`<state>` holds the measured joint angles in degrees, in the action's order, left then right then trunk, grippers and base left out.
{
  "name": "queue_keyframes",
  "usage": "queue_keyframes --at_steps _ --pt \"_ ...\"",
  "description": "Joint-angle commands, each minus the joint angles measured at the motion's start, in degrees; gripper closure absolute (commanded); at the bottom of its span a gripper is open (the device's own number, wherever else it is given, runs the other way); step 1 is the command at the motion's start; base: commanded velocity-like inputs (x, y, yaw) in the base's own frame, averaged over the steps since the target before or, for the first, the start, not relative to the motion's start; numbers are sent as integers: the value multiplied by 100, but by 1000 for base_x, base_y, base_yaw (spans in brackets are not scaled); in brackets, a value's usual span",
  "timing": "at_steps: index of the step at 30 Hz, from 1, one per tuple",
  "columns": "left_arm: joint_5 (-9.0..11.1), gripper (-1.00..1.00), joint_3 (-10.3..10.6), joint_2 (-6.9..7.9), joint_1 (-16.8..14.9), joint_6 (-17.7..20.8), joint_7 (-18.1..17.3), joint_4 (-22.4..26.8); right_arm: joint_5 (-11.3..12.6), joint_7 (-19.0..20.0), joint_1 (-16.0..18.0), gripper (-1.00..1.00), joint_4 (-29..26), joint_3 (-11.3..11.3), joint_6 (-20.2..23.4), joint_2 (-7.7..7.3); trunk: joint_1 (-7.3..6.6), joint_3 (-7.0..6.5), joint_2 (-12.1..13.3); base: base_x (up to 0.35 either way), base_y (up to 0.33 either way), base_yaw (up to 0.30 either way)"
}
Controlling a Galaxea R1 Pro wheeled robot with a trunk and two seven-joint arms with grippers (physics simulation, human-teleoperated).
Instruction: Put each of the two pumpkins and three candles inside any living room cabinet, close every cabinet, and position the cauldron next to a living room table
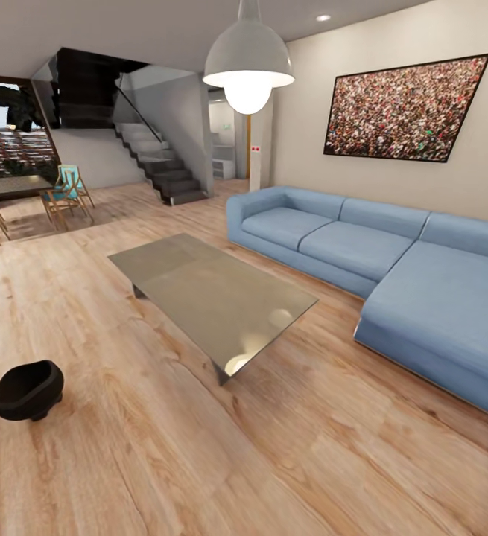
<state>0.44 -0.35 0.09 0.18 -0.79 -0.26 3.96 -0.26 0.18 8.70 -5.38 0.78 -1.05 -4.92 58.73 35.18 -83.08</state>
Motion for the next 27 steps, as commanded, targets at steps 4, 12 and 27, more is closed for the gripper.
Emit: queue_keyframes --at_steps 4,12,27 --pt "0 -100 0 0 0 0 0 0 0 0 0 -100 12 1 -4 5 0 0 0 330 0 0" --pt "0 -100 0 -15 0 0 -2 0 17 -2 0 -100 82 2 -254 -7 0 0 0 331 0 0" --pt "0 -100 0 -18 0 0 0 0 0 -26 0 -100 70 -17 -418 16 0 0 0 330 0 25"
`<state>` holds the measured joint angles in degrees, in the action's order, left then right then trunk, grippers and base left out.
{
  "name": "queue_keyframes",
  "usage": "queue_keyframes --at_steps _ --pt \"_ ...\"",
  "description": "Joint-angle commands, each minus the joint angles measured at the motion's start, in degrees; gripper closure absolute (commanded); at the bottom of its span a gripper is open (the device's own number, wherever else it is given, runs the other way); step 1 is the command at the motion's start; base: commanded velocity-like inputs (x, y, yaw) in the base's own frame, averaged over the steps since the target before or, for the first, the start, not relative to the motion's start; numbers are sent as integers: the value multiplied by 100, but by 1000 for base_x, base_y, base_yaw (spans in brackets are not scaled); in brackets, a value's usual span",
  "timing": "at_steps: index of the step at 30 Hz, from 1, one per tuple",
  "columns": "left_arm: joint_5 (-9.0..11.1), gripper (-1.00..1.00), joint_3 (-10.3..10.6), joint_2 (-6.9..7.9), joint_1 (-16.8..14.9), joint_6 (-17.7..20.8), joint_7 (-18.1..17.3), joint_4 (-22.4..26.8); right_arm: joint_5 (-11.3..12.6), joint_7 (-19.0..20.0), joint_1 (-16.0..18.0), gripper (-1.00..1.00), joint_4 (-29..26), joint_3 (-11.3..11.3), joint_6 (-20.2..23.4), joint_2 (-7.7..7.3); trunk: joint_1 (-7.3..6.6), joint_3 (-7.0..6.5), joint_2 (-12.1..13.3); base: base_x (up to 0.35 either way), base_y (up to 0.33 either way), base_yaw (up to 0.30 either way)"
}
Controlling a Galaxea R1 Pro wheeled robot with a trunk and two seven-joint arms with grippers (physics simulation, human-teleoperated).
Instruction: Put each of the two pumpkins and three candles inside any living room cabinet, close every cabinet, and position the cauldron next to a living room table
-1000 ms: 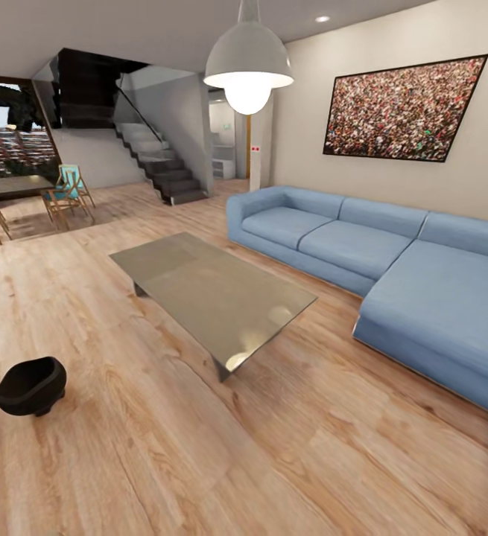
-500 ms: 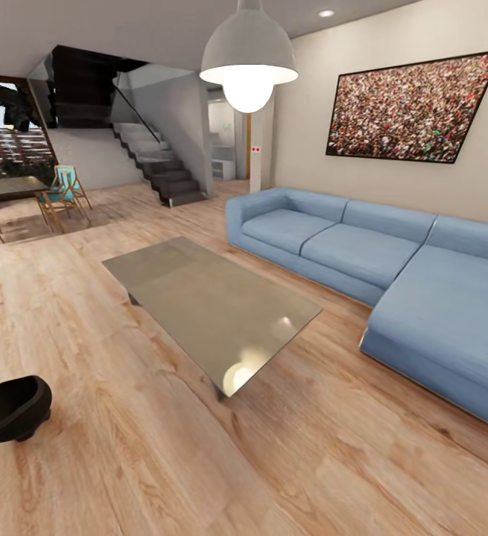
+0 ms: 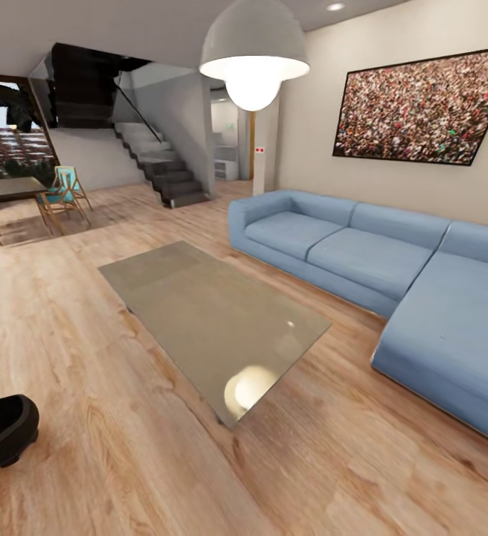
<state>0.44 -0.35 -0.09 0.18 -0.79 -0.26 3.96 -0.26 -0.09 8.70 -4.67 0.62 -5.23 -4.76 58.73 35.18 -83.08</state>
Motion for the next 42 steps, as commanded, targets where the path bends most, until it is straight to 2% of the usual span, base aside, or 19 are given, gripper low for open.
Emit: queue_keyframes --at_steps 1,19,42 --pt "0 -100 0 0 0 0 0 0 0 0 0 -100 -3 0 -2 0 0 0 0 331 0 218" --pt "0 -100 -4 12 0 0 0 0 0 0 0 -100 -2 0 -4 1 0 0 0 318 0 281" --pt "0 -100 -1 -9 0 0 0 6 -8 -7 0 -100 -7 0 -5 10 0 0 0 18 0 288"
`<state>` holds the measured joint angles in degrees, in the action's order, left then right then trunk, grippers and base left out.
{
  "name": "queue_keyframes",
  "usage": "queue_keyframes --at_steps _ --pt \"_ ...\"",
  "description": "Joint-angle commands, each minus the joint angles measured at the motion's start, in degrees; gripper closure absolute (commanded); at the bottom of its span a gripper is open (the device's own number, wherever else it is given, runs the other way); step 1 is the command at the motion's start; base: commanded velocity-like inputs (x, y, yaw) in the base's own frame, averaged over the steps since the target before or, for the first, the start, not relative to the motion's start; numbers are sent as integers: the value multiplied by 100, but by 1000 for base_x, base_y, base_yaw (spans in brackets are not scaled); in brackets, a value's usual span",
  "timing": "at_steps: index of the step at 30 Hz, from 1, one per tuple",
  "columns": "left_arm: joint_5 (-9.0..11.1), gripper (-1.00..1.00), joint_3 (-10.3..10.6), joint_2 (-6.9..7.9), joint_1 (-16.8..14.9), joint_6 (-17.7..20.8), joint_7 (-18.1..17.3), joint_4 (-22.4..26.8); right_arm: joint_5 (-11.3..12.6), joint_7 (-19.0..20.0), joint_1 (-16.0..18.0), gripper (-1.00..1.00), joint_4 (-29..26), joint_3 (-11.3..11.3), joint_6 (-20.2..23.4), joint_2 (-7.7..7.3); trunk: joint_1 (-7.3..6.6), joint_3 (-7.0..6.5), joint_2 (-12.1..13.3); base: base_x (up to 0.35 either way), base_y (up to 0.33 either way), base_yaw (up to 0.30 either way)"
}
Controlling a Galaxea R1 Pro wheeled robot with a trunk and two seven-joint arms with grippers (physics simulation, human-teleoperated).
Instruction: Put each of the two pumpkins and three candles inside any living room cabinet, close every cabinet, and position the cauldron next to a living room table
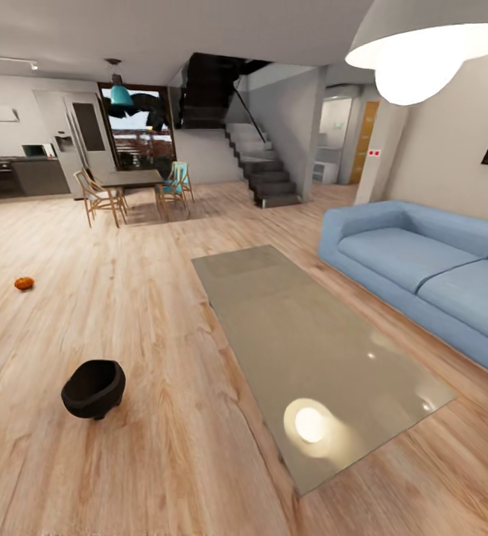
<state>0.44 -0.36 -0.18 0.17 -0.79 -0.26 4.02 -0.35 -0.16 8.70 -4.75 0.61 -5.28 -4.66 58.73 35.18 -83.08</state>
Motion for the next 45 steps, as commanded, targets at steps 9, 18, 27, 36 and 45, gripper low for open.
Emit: queue_keyframes --at_steps 9,18,27,36,45 --pt "-31 -100 24 -16 0 0 -3 -6 0 -2 0 -100 -7 2 -1 -8 0 0 0 230 0 288" --pt "-4 -100 -3 -5 0 0 0 -6 -1 -2 0 -100 -1 9 0 0 0 0 0 234 0 288" --pt "0 -100 -5 -8 0 -1 0 2 -1 1 0 -100 3 9 1 0 0 0 0 16 0 288" --pt "0 -100 -6 -9 0 -1 0 3 -364 1 0 -100 14 11 5 2 0 0 0 0 0 288" --pt "0 -100 -3 -10 0 -1 0 1 -544 -2 0 -100 19 0 4 -4 0 0 0 0 0 212"
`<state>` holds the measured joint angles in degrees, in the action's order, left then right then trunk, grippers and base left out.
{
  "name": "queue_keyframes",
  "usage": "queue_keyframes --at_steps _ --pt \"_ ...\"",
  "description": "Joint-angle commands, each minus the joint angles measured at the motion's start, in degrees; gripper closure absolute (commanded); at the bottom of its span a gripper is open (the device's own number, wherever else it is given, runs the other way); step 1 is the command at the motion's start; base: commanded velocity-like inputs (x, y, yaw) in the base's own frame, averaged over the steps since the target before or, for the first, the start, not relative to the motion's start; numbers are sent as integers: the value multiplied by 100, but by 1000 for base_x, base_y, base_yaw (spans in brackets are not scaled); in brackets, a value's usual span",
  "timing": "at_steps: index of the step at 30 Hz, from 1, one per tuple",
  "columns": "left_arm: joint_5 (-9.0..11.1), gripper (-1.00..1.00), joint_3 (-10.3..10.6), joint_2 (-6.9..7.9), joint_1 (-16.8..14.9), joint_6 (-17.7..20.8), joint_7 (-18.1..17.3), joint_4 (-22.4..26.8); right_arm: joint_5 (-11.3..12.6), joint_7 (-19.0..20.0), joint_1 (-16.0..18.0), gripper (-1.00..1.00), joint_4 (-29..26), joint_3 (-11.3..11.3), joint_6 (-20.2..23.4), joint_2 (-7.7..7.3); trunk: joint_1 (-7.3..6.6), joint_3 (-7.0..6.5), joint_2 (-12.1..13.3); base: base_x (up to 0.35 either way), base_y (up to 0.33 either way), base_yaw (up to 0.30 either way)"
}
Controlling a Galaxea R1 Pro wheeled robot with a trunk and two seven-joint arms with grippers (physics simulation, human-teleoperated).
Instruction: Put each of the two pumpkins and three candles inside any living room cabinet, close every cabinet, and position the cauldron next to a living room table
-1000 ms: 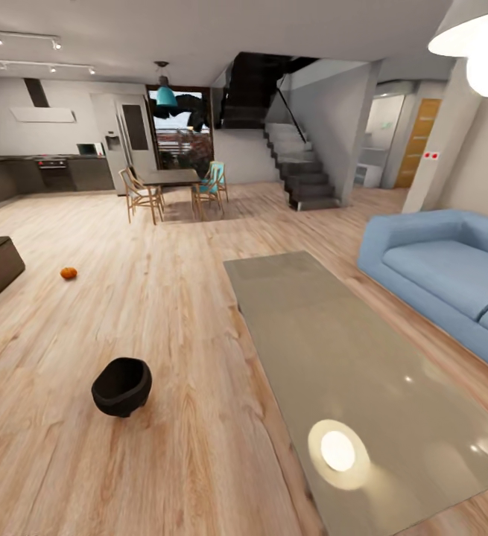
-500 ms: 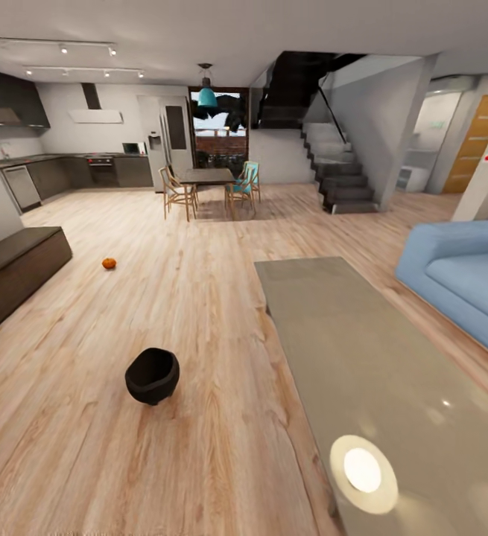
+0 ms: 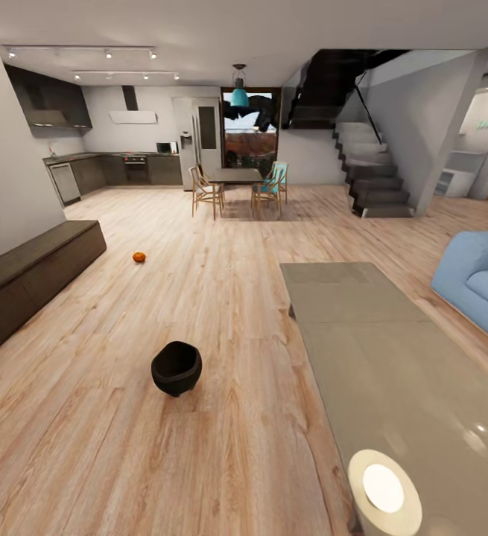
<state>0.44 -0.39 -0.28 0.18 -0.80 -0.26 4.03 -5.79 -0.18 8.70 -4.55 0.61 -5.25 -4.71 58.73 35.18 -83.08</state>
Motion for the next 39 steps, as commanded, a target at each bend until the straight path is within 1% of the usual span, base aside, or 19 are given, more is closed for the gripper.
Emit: queue_keyframes --at_steps 1,11,13,19,30,39 --pt "0 -100 -1 0 0 -2 0 0 0 0 0 -100 1 0 -1 -3 0 0 0 0 0 46" --pt "0 -100 -1 5 0 0 0 -4 -13 -4 0 -100 8 0 -2 -9 0 0 0 16 0 7" --pt "0 -100 -4 34 0 1 0 -7 -18 -4 0 -100 8 0 -3 2 0 0 0 276 0 0" --pt "0 -100 -5 44 0 1 0 -7 -19 0 0 -100 7 0 -3 10 0 0 0 300 0 0" --pt "0 -100 -5 45 0 1 0 -7 -26 0 0 -100 8 6 4 22 0 0 0 46 0 0" --pt "0 -100 -5 44 0 1 0 -7 -27 0 0 -100 8 8 4 22 0 0 0 234 0 0"
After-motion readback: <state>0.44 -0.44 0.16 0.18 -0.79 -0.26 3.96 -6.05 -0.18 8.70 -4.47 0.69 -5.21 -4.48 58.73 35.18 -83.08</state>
